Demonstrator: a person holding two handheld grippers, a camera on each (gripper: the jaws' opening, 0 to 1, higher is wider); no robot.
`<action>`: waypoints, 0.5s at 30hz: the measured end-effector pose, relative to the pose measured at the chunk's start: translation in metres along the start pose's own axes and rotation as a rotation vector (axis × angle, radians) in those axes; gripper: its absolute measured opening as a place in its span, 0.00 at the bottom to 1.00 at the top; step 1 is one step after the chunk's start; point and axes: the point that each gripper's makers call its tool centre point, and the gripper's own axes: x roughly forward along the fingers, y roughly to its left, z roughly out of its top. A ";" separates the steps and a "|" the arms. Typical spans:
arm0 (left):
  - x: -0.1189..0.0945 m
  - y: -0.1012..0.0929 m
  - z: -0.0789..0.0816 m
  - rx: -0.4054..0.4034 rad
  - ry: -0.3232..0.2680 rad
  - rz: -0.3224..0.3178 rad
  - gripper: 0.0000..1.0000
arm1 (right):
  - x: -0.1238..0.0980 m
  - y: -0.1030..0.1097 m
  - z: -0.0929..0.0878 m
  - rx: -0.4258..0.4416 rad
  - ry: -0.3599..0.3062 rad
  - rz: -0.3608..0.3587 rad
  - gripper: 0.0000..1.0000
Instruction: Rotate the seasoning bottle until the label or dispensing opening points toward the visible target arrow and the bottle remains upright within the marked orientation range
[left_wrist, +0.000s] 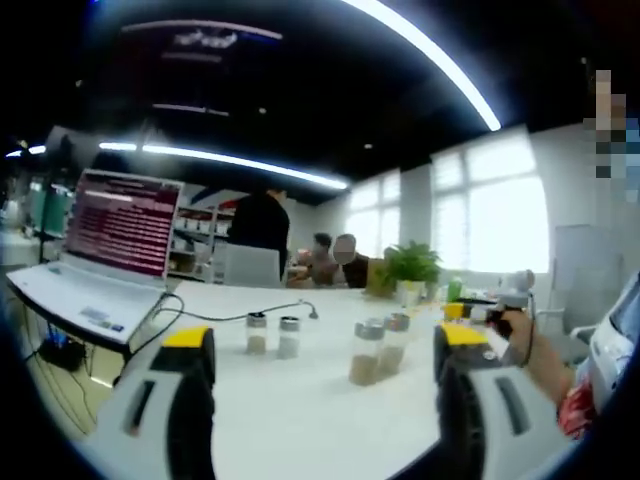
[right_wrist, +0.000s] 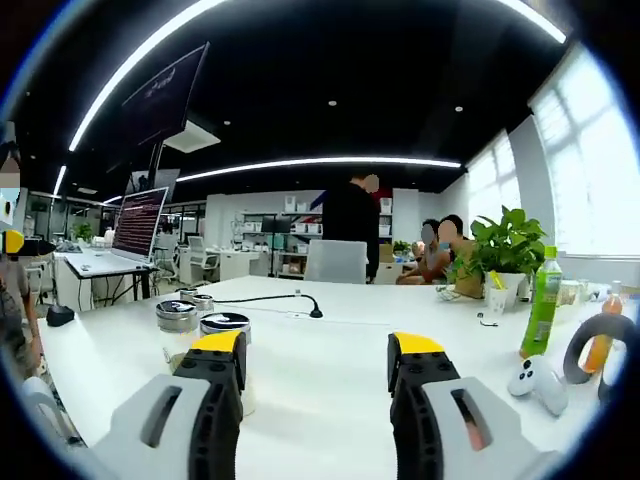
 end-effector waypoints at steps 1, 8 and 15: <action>0.002 0.001 -0.003 0.008 0.008 0.014 0.99 | -0.001 0.000 0.002 -0.042 0.003 0.020 0.58; 0.004 -0.002 -0.002 0.005 0.001 -0.005 1.00 | -0.027 -0.009 0.016 -0.066 -0.031 0.053 0.58; 0.005 0.000 0.000 0.034 -0.014 -0.003 1.00 | -0.049 -0.012 0.009 -0.026 0.015 0.095 0.58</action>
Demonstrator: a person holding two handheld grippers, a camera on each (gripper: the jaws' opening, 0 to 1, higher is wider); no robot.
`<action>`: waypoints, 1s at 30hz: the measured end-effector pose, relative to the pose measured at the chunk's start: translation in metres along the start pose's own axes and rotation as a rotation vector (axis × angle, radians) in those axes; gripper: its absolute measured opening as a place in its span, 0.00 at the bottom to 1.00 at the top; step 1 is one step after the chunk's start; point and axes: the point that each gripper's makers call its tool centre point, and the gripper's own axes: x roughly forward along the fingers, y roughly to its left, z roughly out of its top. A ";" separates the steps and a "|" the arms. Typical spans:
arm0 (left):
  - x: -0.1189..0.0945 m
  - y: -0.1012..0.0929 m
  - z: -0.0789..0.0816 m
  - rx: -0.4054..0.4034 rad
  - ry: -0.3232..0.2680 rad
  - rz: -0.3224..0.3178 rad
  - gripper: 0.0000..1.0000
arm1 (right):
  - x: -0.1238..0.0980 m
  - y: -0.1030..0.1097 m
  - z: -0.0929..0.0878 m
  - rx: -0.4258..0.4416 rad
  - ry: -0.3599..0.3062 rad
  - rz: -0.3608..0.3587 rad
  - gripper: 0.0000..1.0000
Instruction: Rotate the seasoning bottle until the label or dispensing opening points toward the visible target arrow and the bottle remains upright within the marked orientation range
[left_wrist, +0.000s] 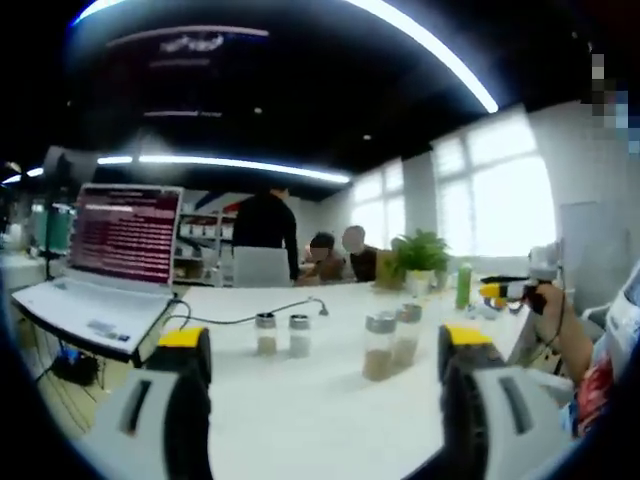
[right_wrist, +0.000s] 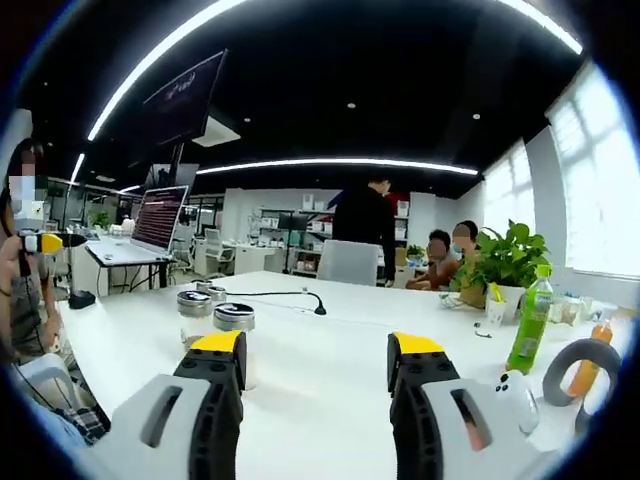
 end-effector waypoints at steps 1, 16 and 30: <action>-0.001 -0.001 0.001 0.006 -0.002 0.000 1.00 | -0.002 0.000 -0.001 0.000 0.007 0.003 0.58; 0.002 -0.019 0.002 -0.018 -0.014 -0.063 0.95 | -0.024 0.006 -0.002 0.046 0.016 0.048 0.58; 0.053 -0.014 0.007 -0.011 -0.024 -0.070 0.83 | -0.027 -0.002 0.000 0.077 0.009 0.046 0.58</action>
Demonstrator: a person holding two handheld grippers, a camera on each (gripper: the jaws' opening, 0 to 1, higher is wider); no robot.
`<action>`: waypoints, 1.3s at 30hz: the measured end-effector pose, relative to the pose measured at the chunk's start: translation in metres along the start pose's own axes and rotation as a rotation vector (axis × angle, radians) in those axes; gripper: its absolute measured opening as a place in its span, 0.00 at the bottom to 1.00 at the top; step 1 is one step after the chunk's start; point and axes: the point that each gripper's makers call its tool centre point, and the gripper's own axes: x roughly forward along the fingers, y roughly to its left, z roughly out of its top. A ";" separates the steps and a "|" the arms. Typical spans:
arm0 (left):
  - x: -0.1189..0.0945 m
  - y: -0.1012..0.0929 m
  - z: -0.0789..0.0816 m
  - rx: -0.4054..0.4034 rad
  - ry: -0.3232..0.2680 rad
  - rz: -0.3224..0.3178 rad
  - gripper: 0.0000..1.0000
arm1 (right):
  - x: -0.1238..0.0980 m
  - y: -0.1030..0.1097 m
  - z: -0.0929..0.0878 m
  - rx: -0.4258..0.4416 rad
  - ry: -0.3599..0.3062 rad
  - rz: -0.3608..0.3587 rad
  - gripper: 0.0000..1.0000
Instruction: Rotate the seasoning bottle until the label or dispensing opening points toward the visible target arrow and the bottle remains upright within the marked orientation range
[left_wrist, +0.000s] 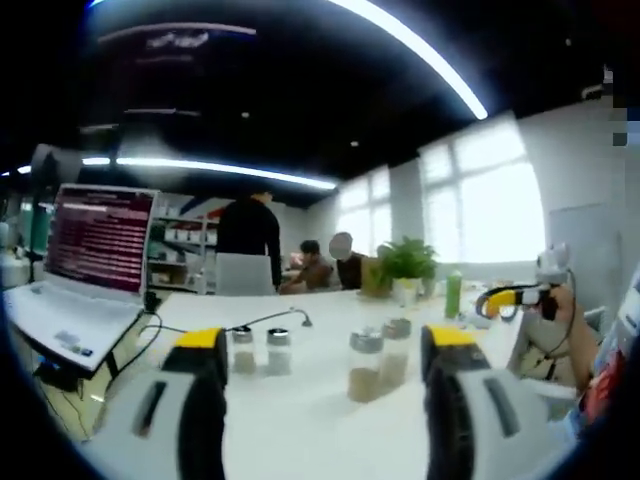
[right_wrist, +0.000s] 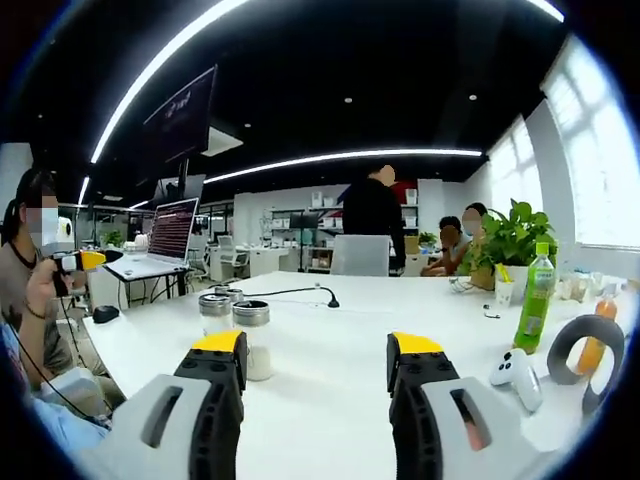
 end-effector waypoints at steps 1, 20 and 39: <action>0.007 0.001 0.000 0.006 0.000 -0.002 0.83 | -0.001 -0.001 0.001 -0.001 -0.001 -0.001 0.58; 0.138 0.046 -0.009 0.011 -0.063 0.019 0.75 | -0.017 -0.018 0.015 0.035 -0.054 -0.025 0.57; 0.228 0.045 -0.062 0.054 -0.021 0.005 0.65 | -0.045 -0.042 0.035 0.080 -0.126 -0.050 0.56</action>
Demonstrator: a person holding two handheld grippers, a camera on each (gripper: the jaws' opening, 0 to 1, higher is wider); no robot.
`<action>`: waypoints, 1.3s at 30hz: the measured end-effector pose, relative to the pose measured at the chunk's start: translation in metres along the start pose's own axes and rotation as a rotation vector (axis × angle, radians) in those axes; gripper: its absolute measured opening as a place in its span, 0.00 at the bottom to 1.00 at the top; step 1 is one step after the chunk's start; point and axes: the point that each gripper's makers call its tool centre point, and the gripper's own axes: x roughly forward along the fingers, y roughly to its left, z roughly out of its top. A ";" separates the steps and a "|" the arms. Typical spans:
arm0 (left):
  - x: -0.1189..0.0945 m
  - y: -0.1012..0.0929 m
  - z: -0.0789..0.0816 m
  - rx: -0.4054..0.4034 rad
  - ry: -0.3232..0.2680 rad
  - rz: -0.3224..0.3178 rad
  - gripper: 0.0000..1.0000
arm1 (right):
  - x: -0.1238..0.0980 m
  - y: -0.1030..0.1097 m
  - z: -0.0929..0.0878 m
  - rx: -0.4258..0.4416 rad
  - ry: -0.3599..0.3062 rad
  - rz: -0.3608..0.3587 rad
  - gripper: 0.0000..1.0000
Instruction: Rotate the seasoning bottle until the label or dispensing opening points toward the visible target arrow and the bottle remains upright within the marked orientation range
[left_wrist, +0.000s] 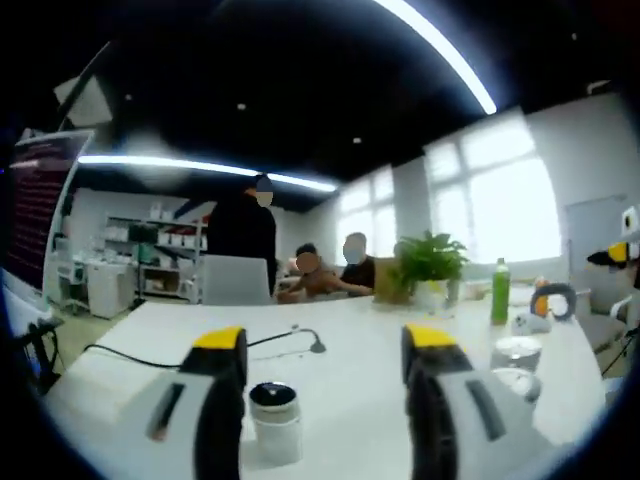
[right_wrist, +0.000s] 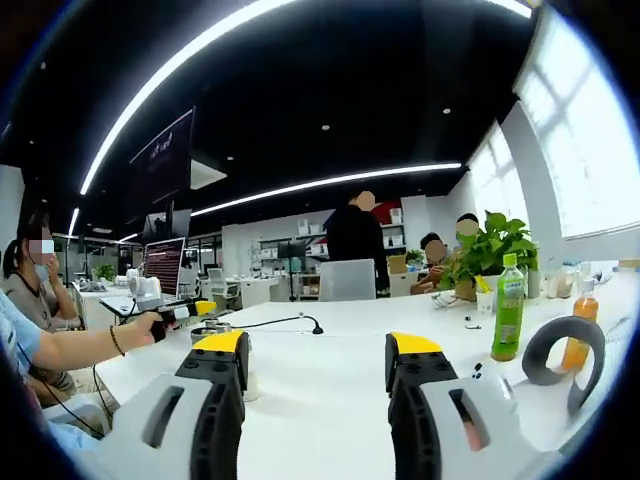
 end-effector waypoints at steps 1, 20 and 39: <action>0.003 -0.001 -0.004 0.005 0.004 -0.001 0.65 | -0.001 -0.001 0.001 0.005 -0.003 0.001 0.56; 0.025 0.026 -0.068 0.052 0.117 0.135 0.51 | -0.009 -0.009 0.005 0.031 -0.023 -0.005 0.55; 0.040 0.044 -0.086 -0.022 0.119 0.211 0.37 | -0.017 -0.036 0.016 0.007 -0.039 -0.075 0.59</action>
